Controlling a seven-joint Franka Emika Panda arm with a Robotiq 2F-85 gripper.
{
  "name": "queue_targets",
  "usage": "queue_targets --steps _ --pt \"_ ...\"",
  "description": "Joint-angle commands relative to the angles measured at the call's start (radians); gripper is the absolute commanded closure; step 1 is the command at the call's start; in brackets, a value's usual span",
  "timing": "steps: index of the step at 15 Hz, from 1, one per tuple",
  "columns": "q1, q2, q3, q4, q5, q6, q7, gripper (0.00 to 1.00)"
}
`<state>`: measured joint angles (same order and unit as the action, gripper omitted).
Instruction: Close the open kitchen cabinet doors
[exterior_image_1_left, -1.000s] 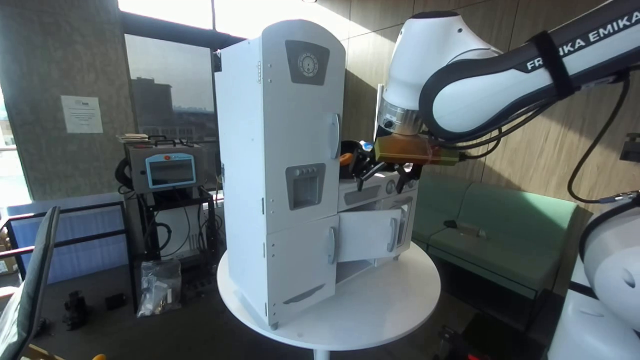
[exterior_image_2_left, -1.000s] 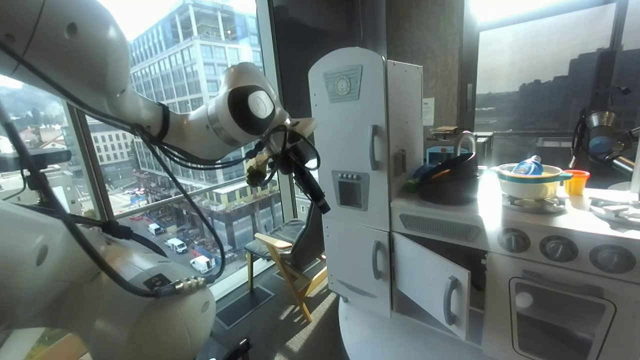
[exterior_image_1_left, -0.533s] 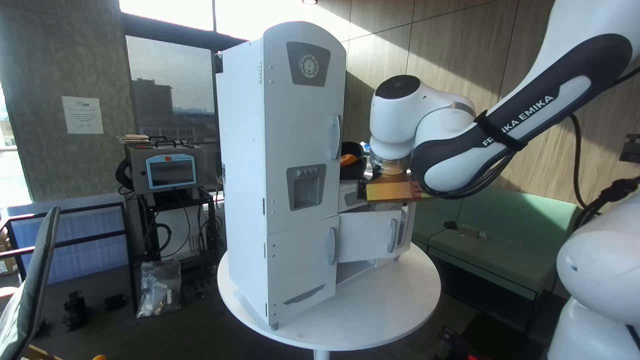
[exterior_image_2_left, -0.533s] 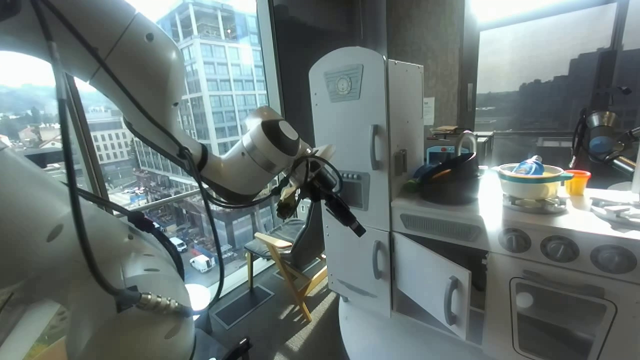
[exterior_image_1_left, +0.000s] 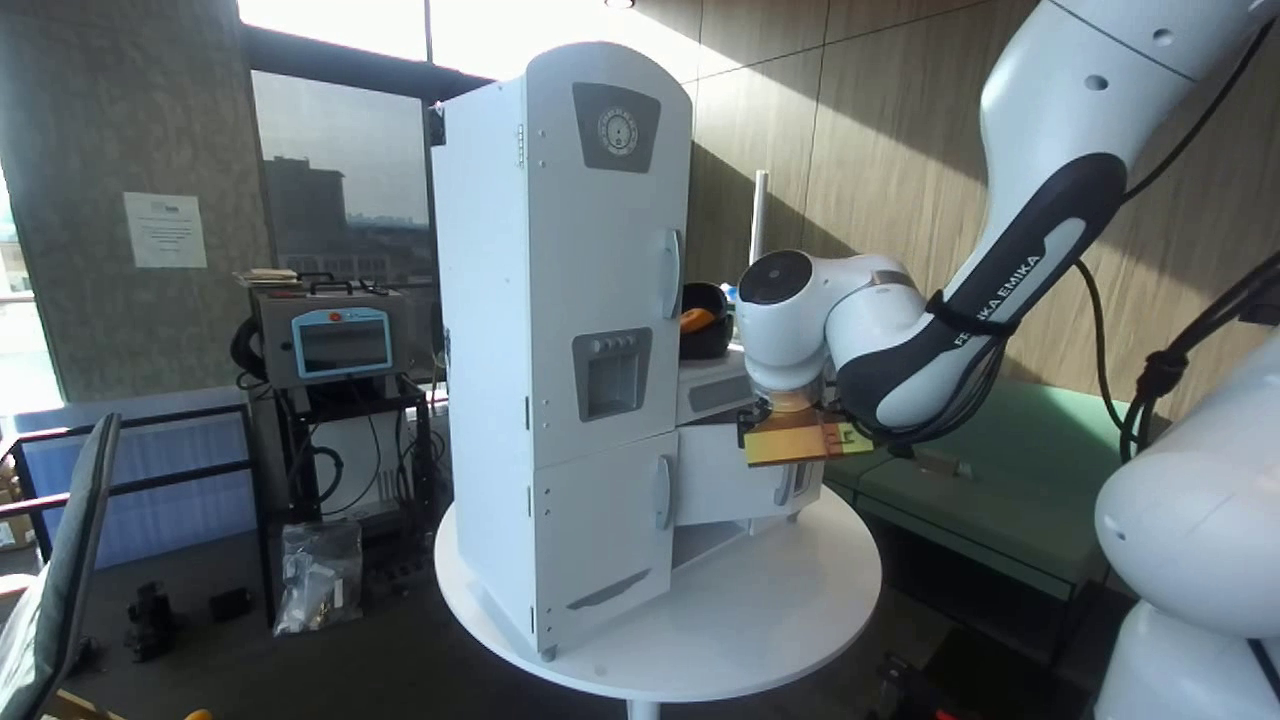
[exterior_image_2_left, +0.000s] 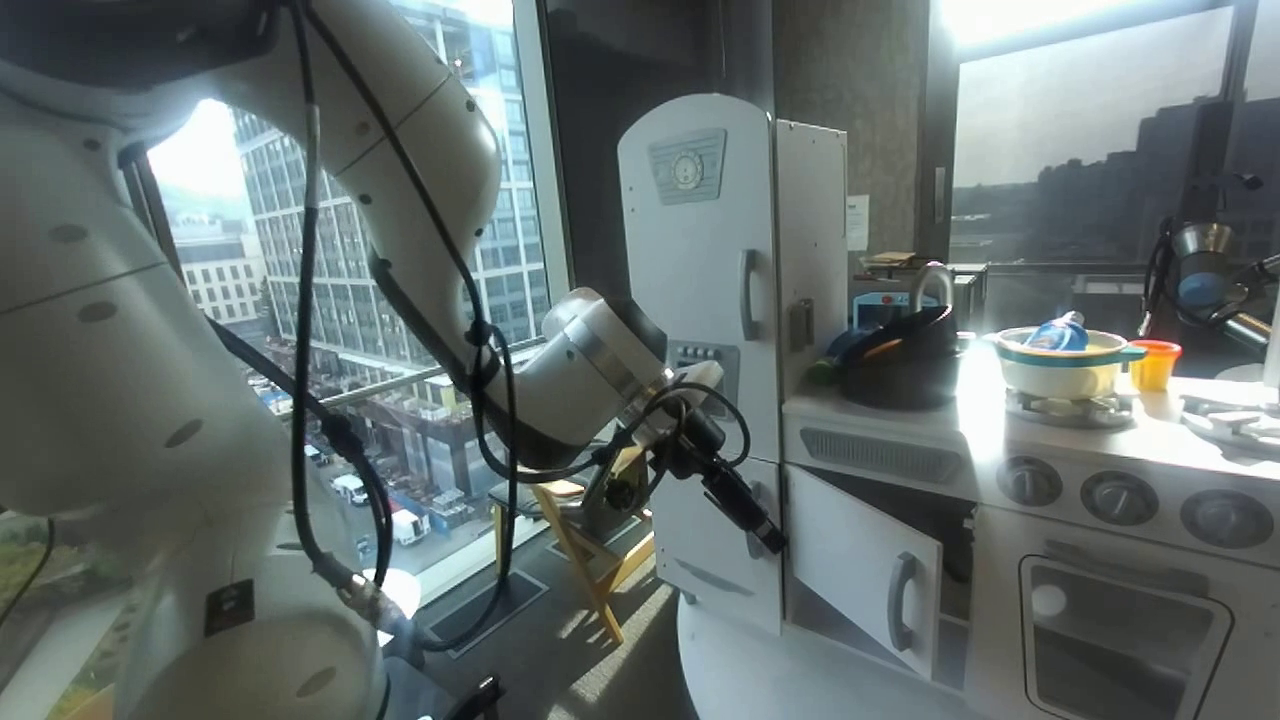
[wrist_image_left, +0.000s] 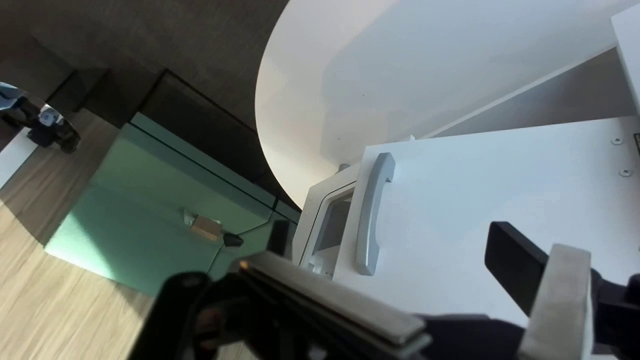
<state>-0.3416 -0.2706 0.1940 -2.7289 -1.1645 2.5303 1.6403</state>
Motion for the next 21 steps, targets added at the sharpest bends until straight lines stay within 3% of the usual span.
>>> queue_targets --steps 1,4,10,11,16,21 --pt "-0.053 0.153 0.012 0.107 -0.225 0.047 0.257 0.0" --pt "-0.064 0.271 -0.002 0.186 -0.393 0.037 0.46 0.0" --pt "-0.057 0.459 -0.019 0.333 -0.515 0.012 0.648 0.0" --pt "0.044 0.473 -0.121 0.352 -0.522 0.028 0.673 0.0" --pt "0.108 0.53 -0.195 0.433 -0.543 0.045 0.778 0.0" --pt "0.125 0.531 -0.23 0.442 -0.548 0.098 0.783 0.0"
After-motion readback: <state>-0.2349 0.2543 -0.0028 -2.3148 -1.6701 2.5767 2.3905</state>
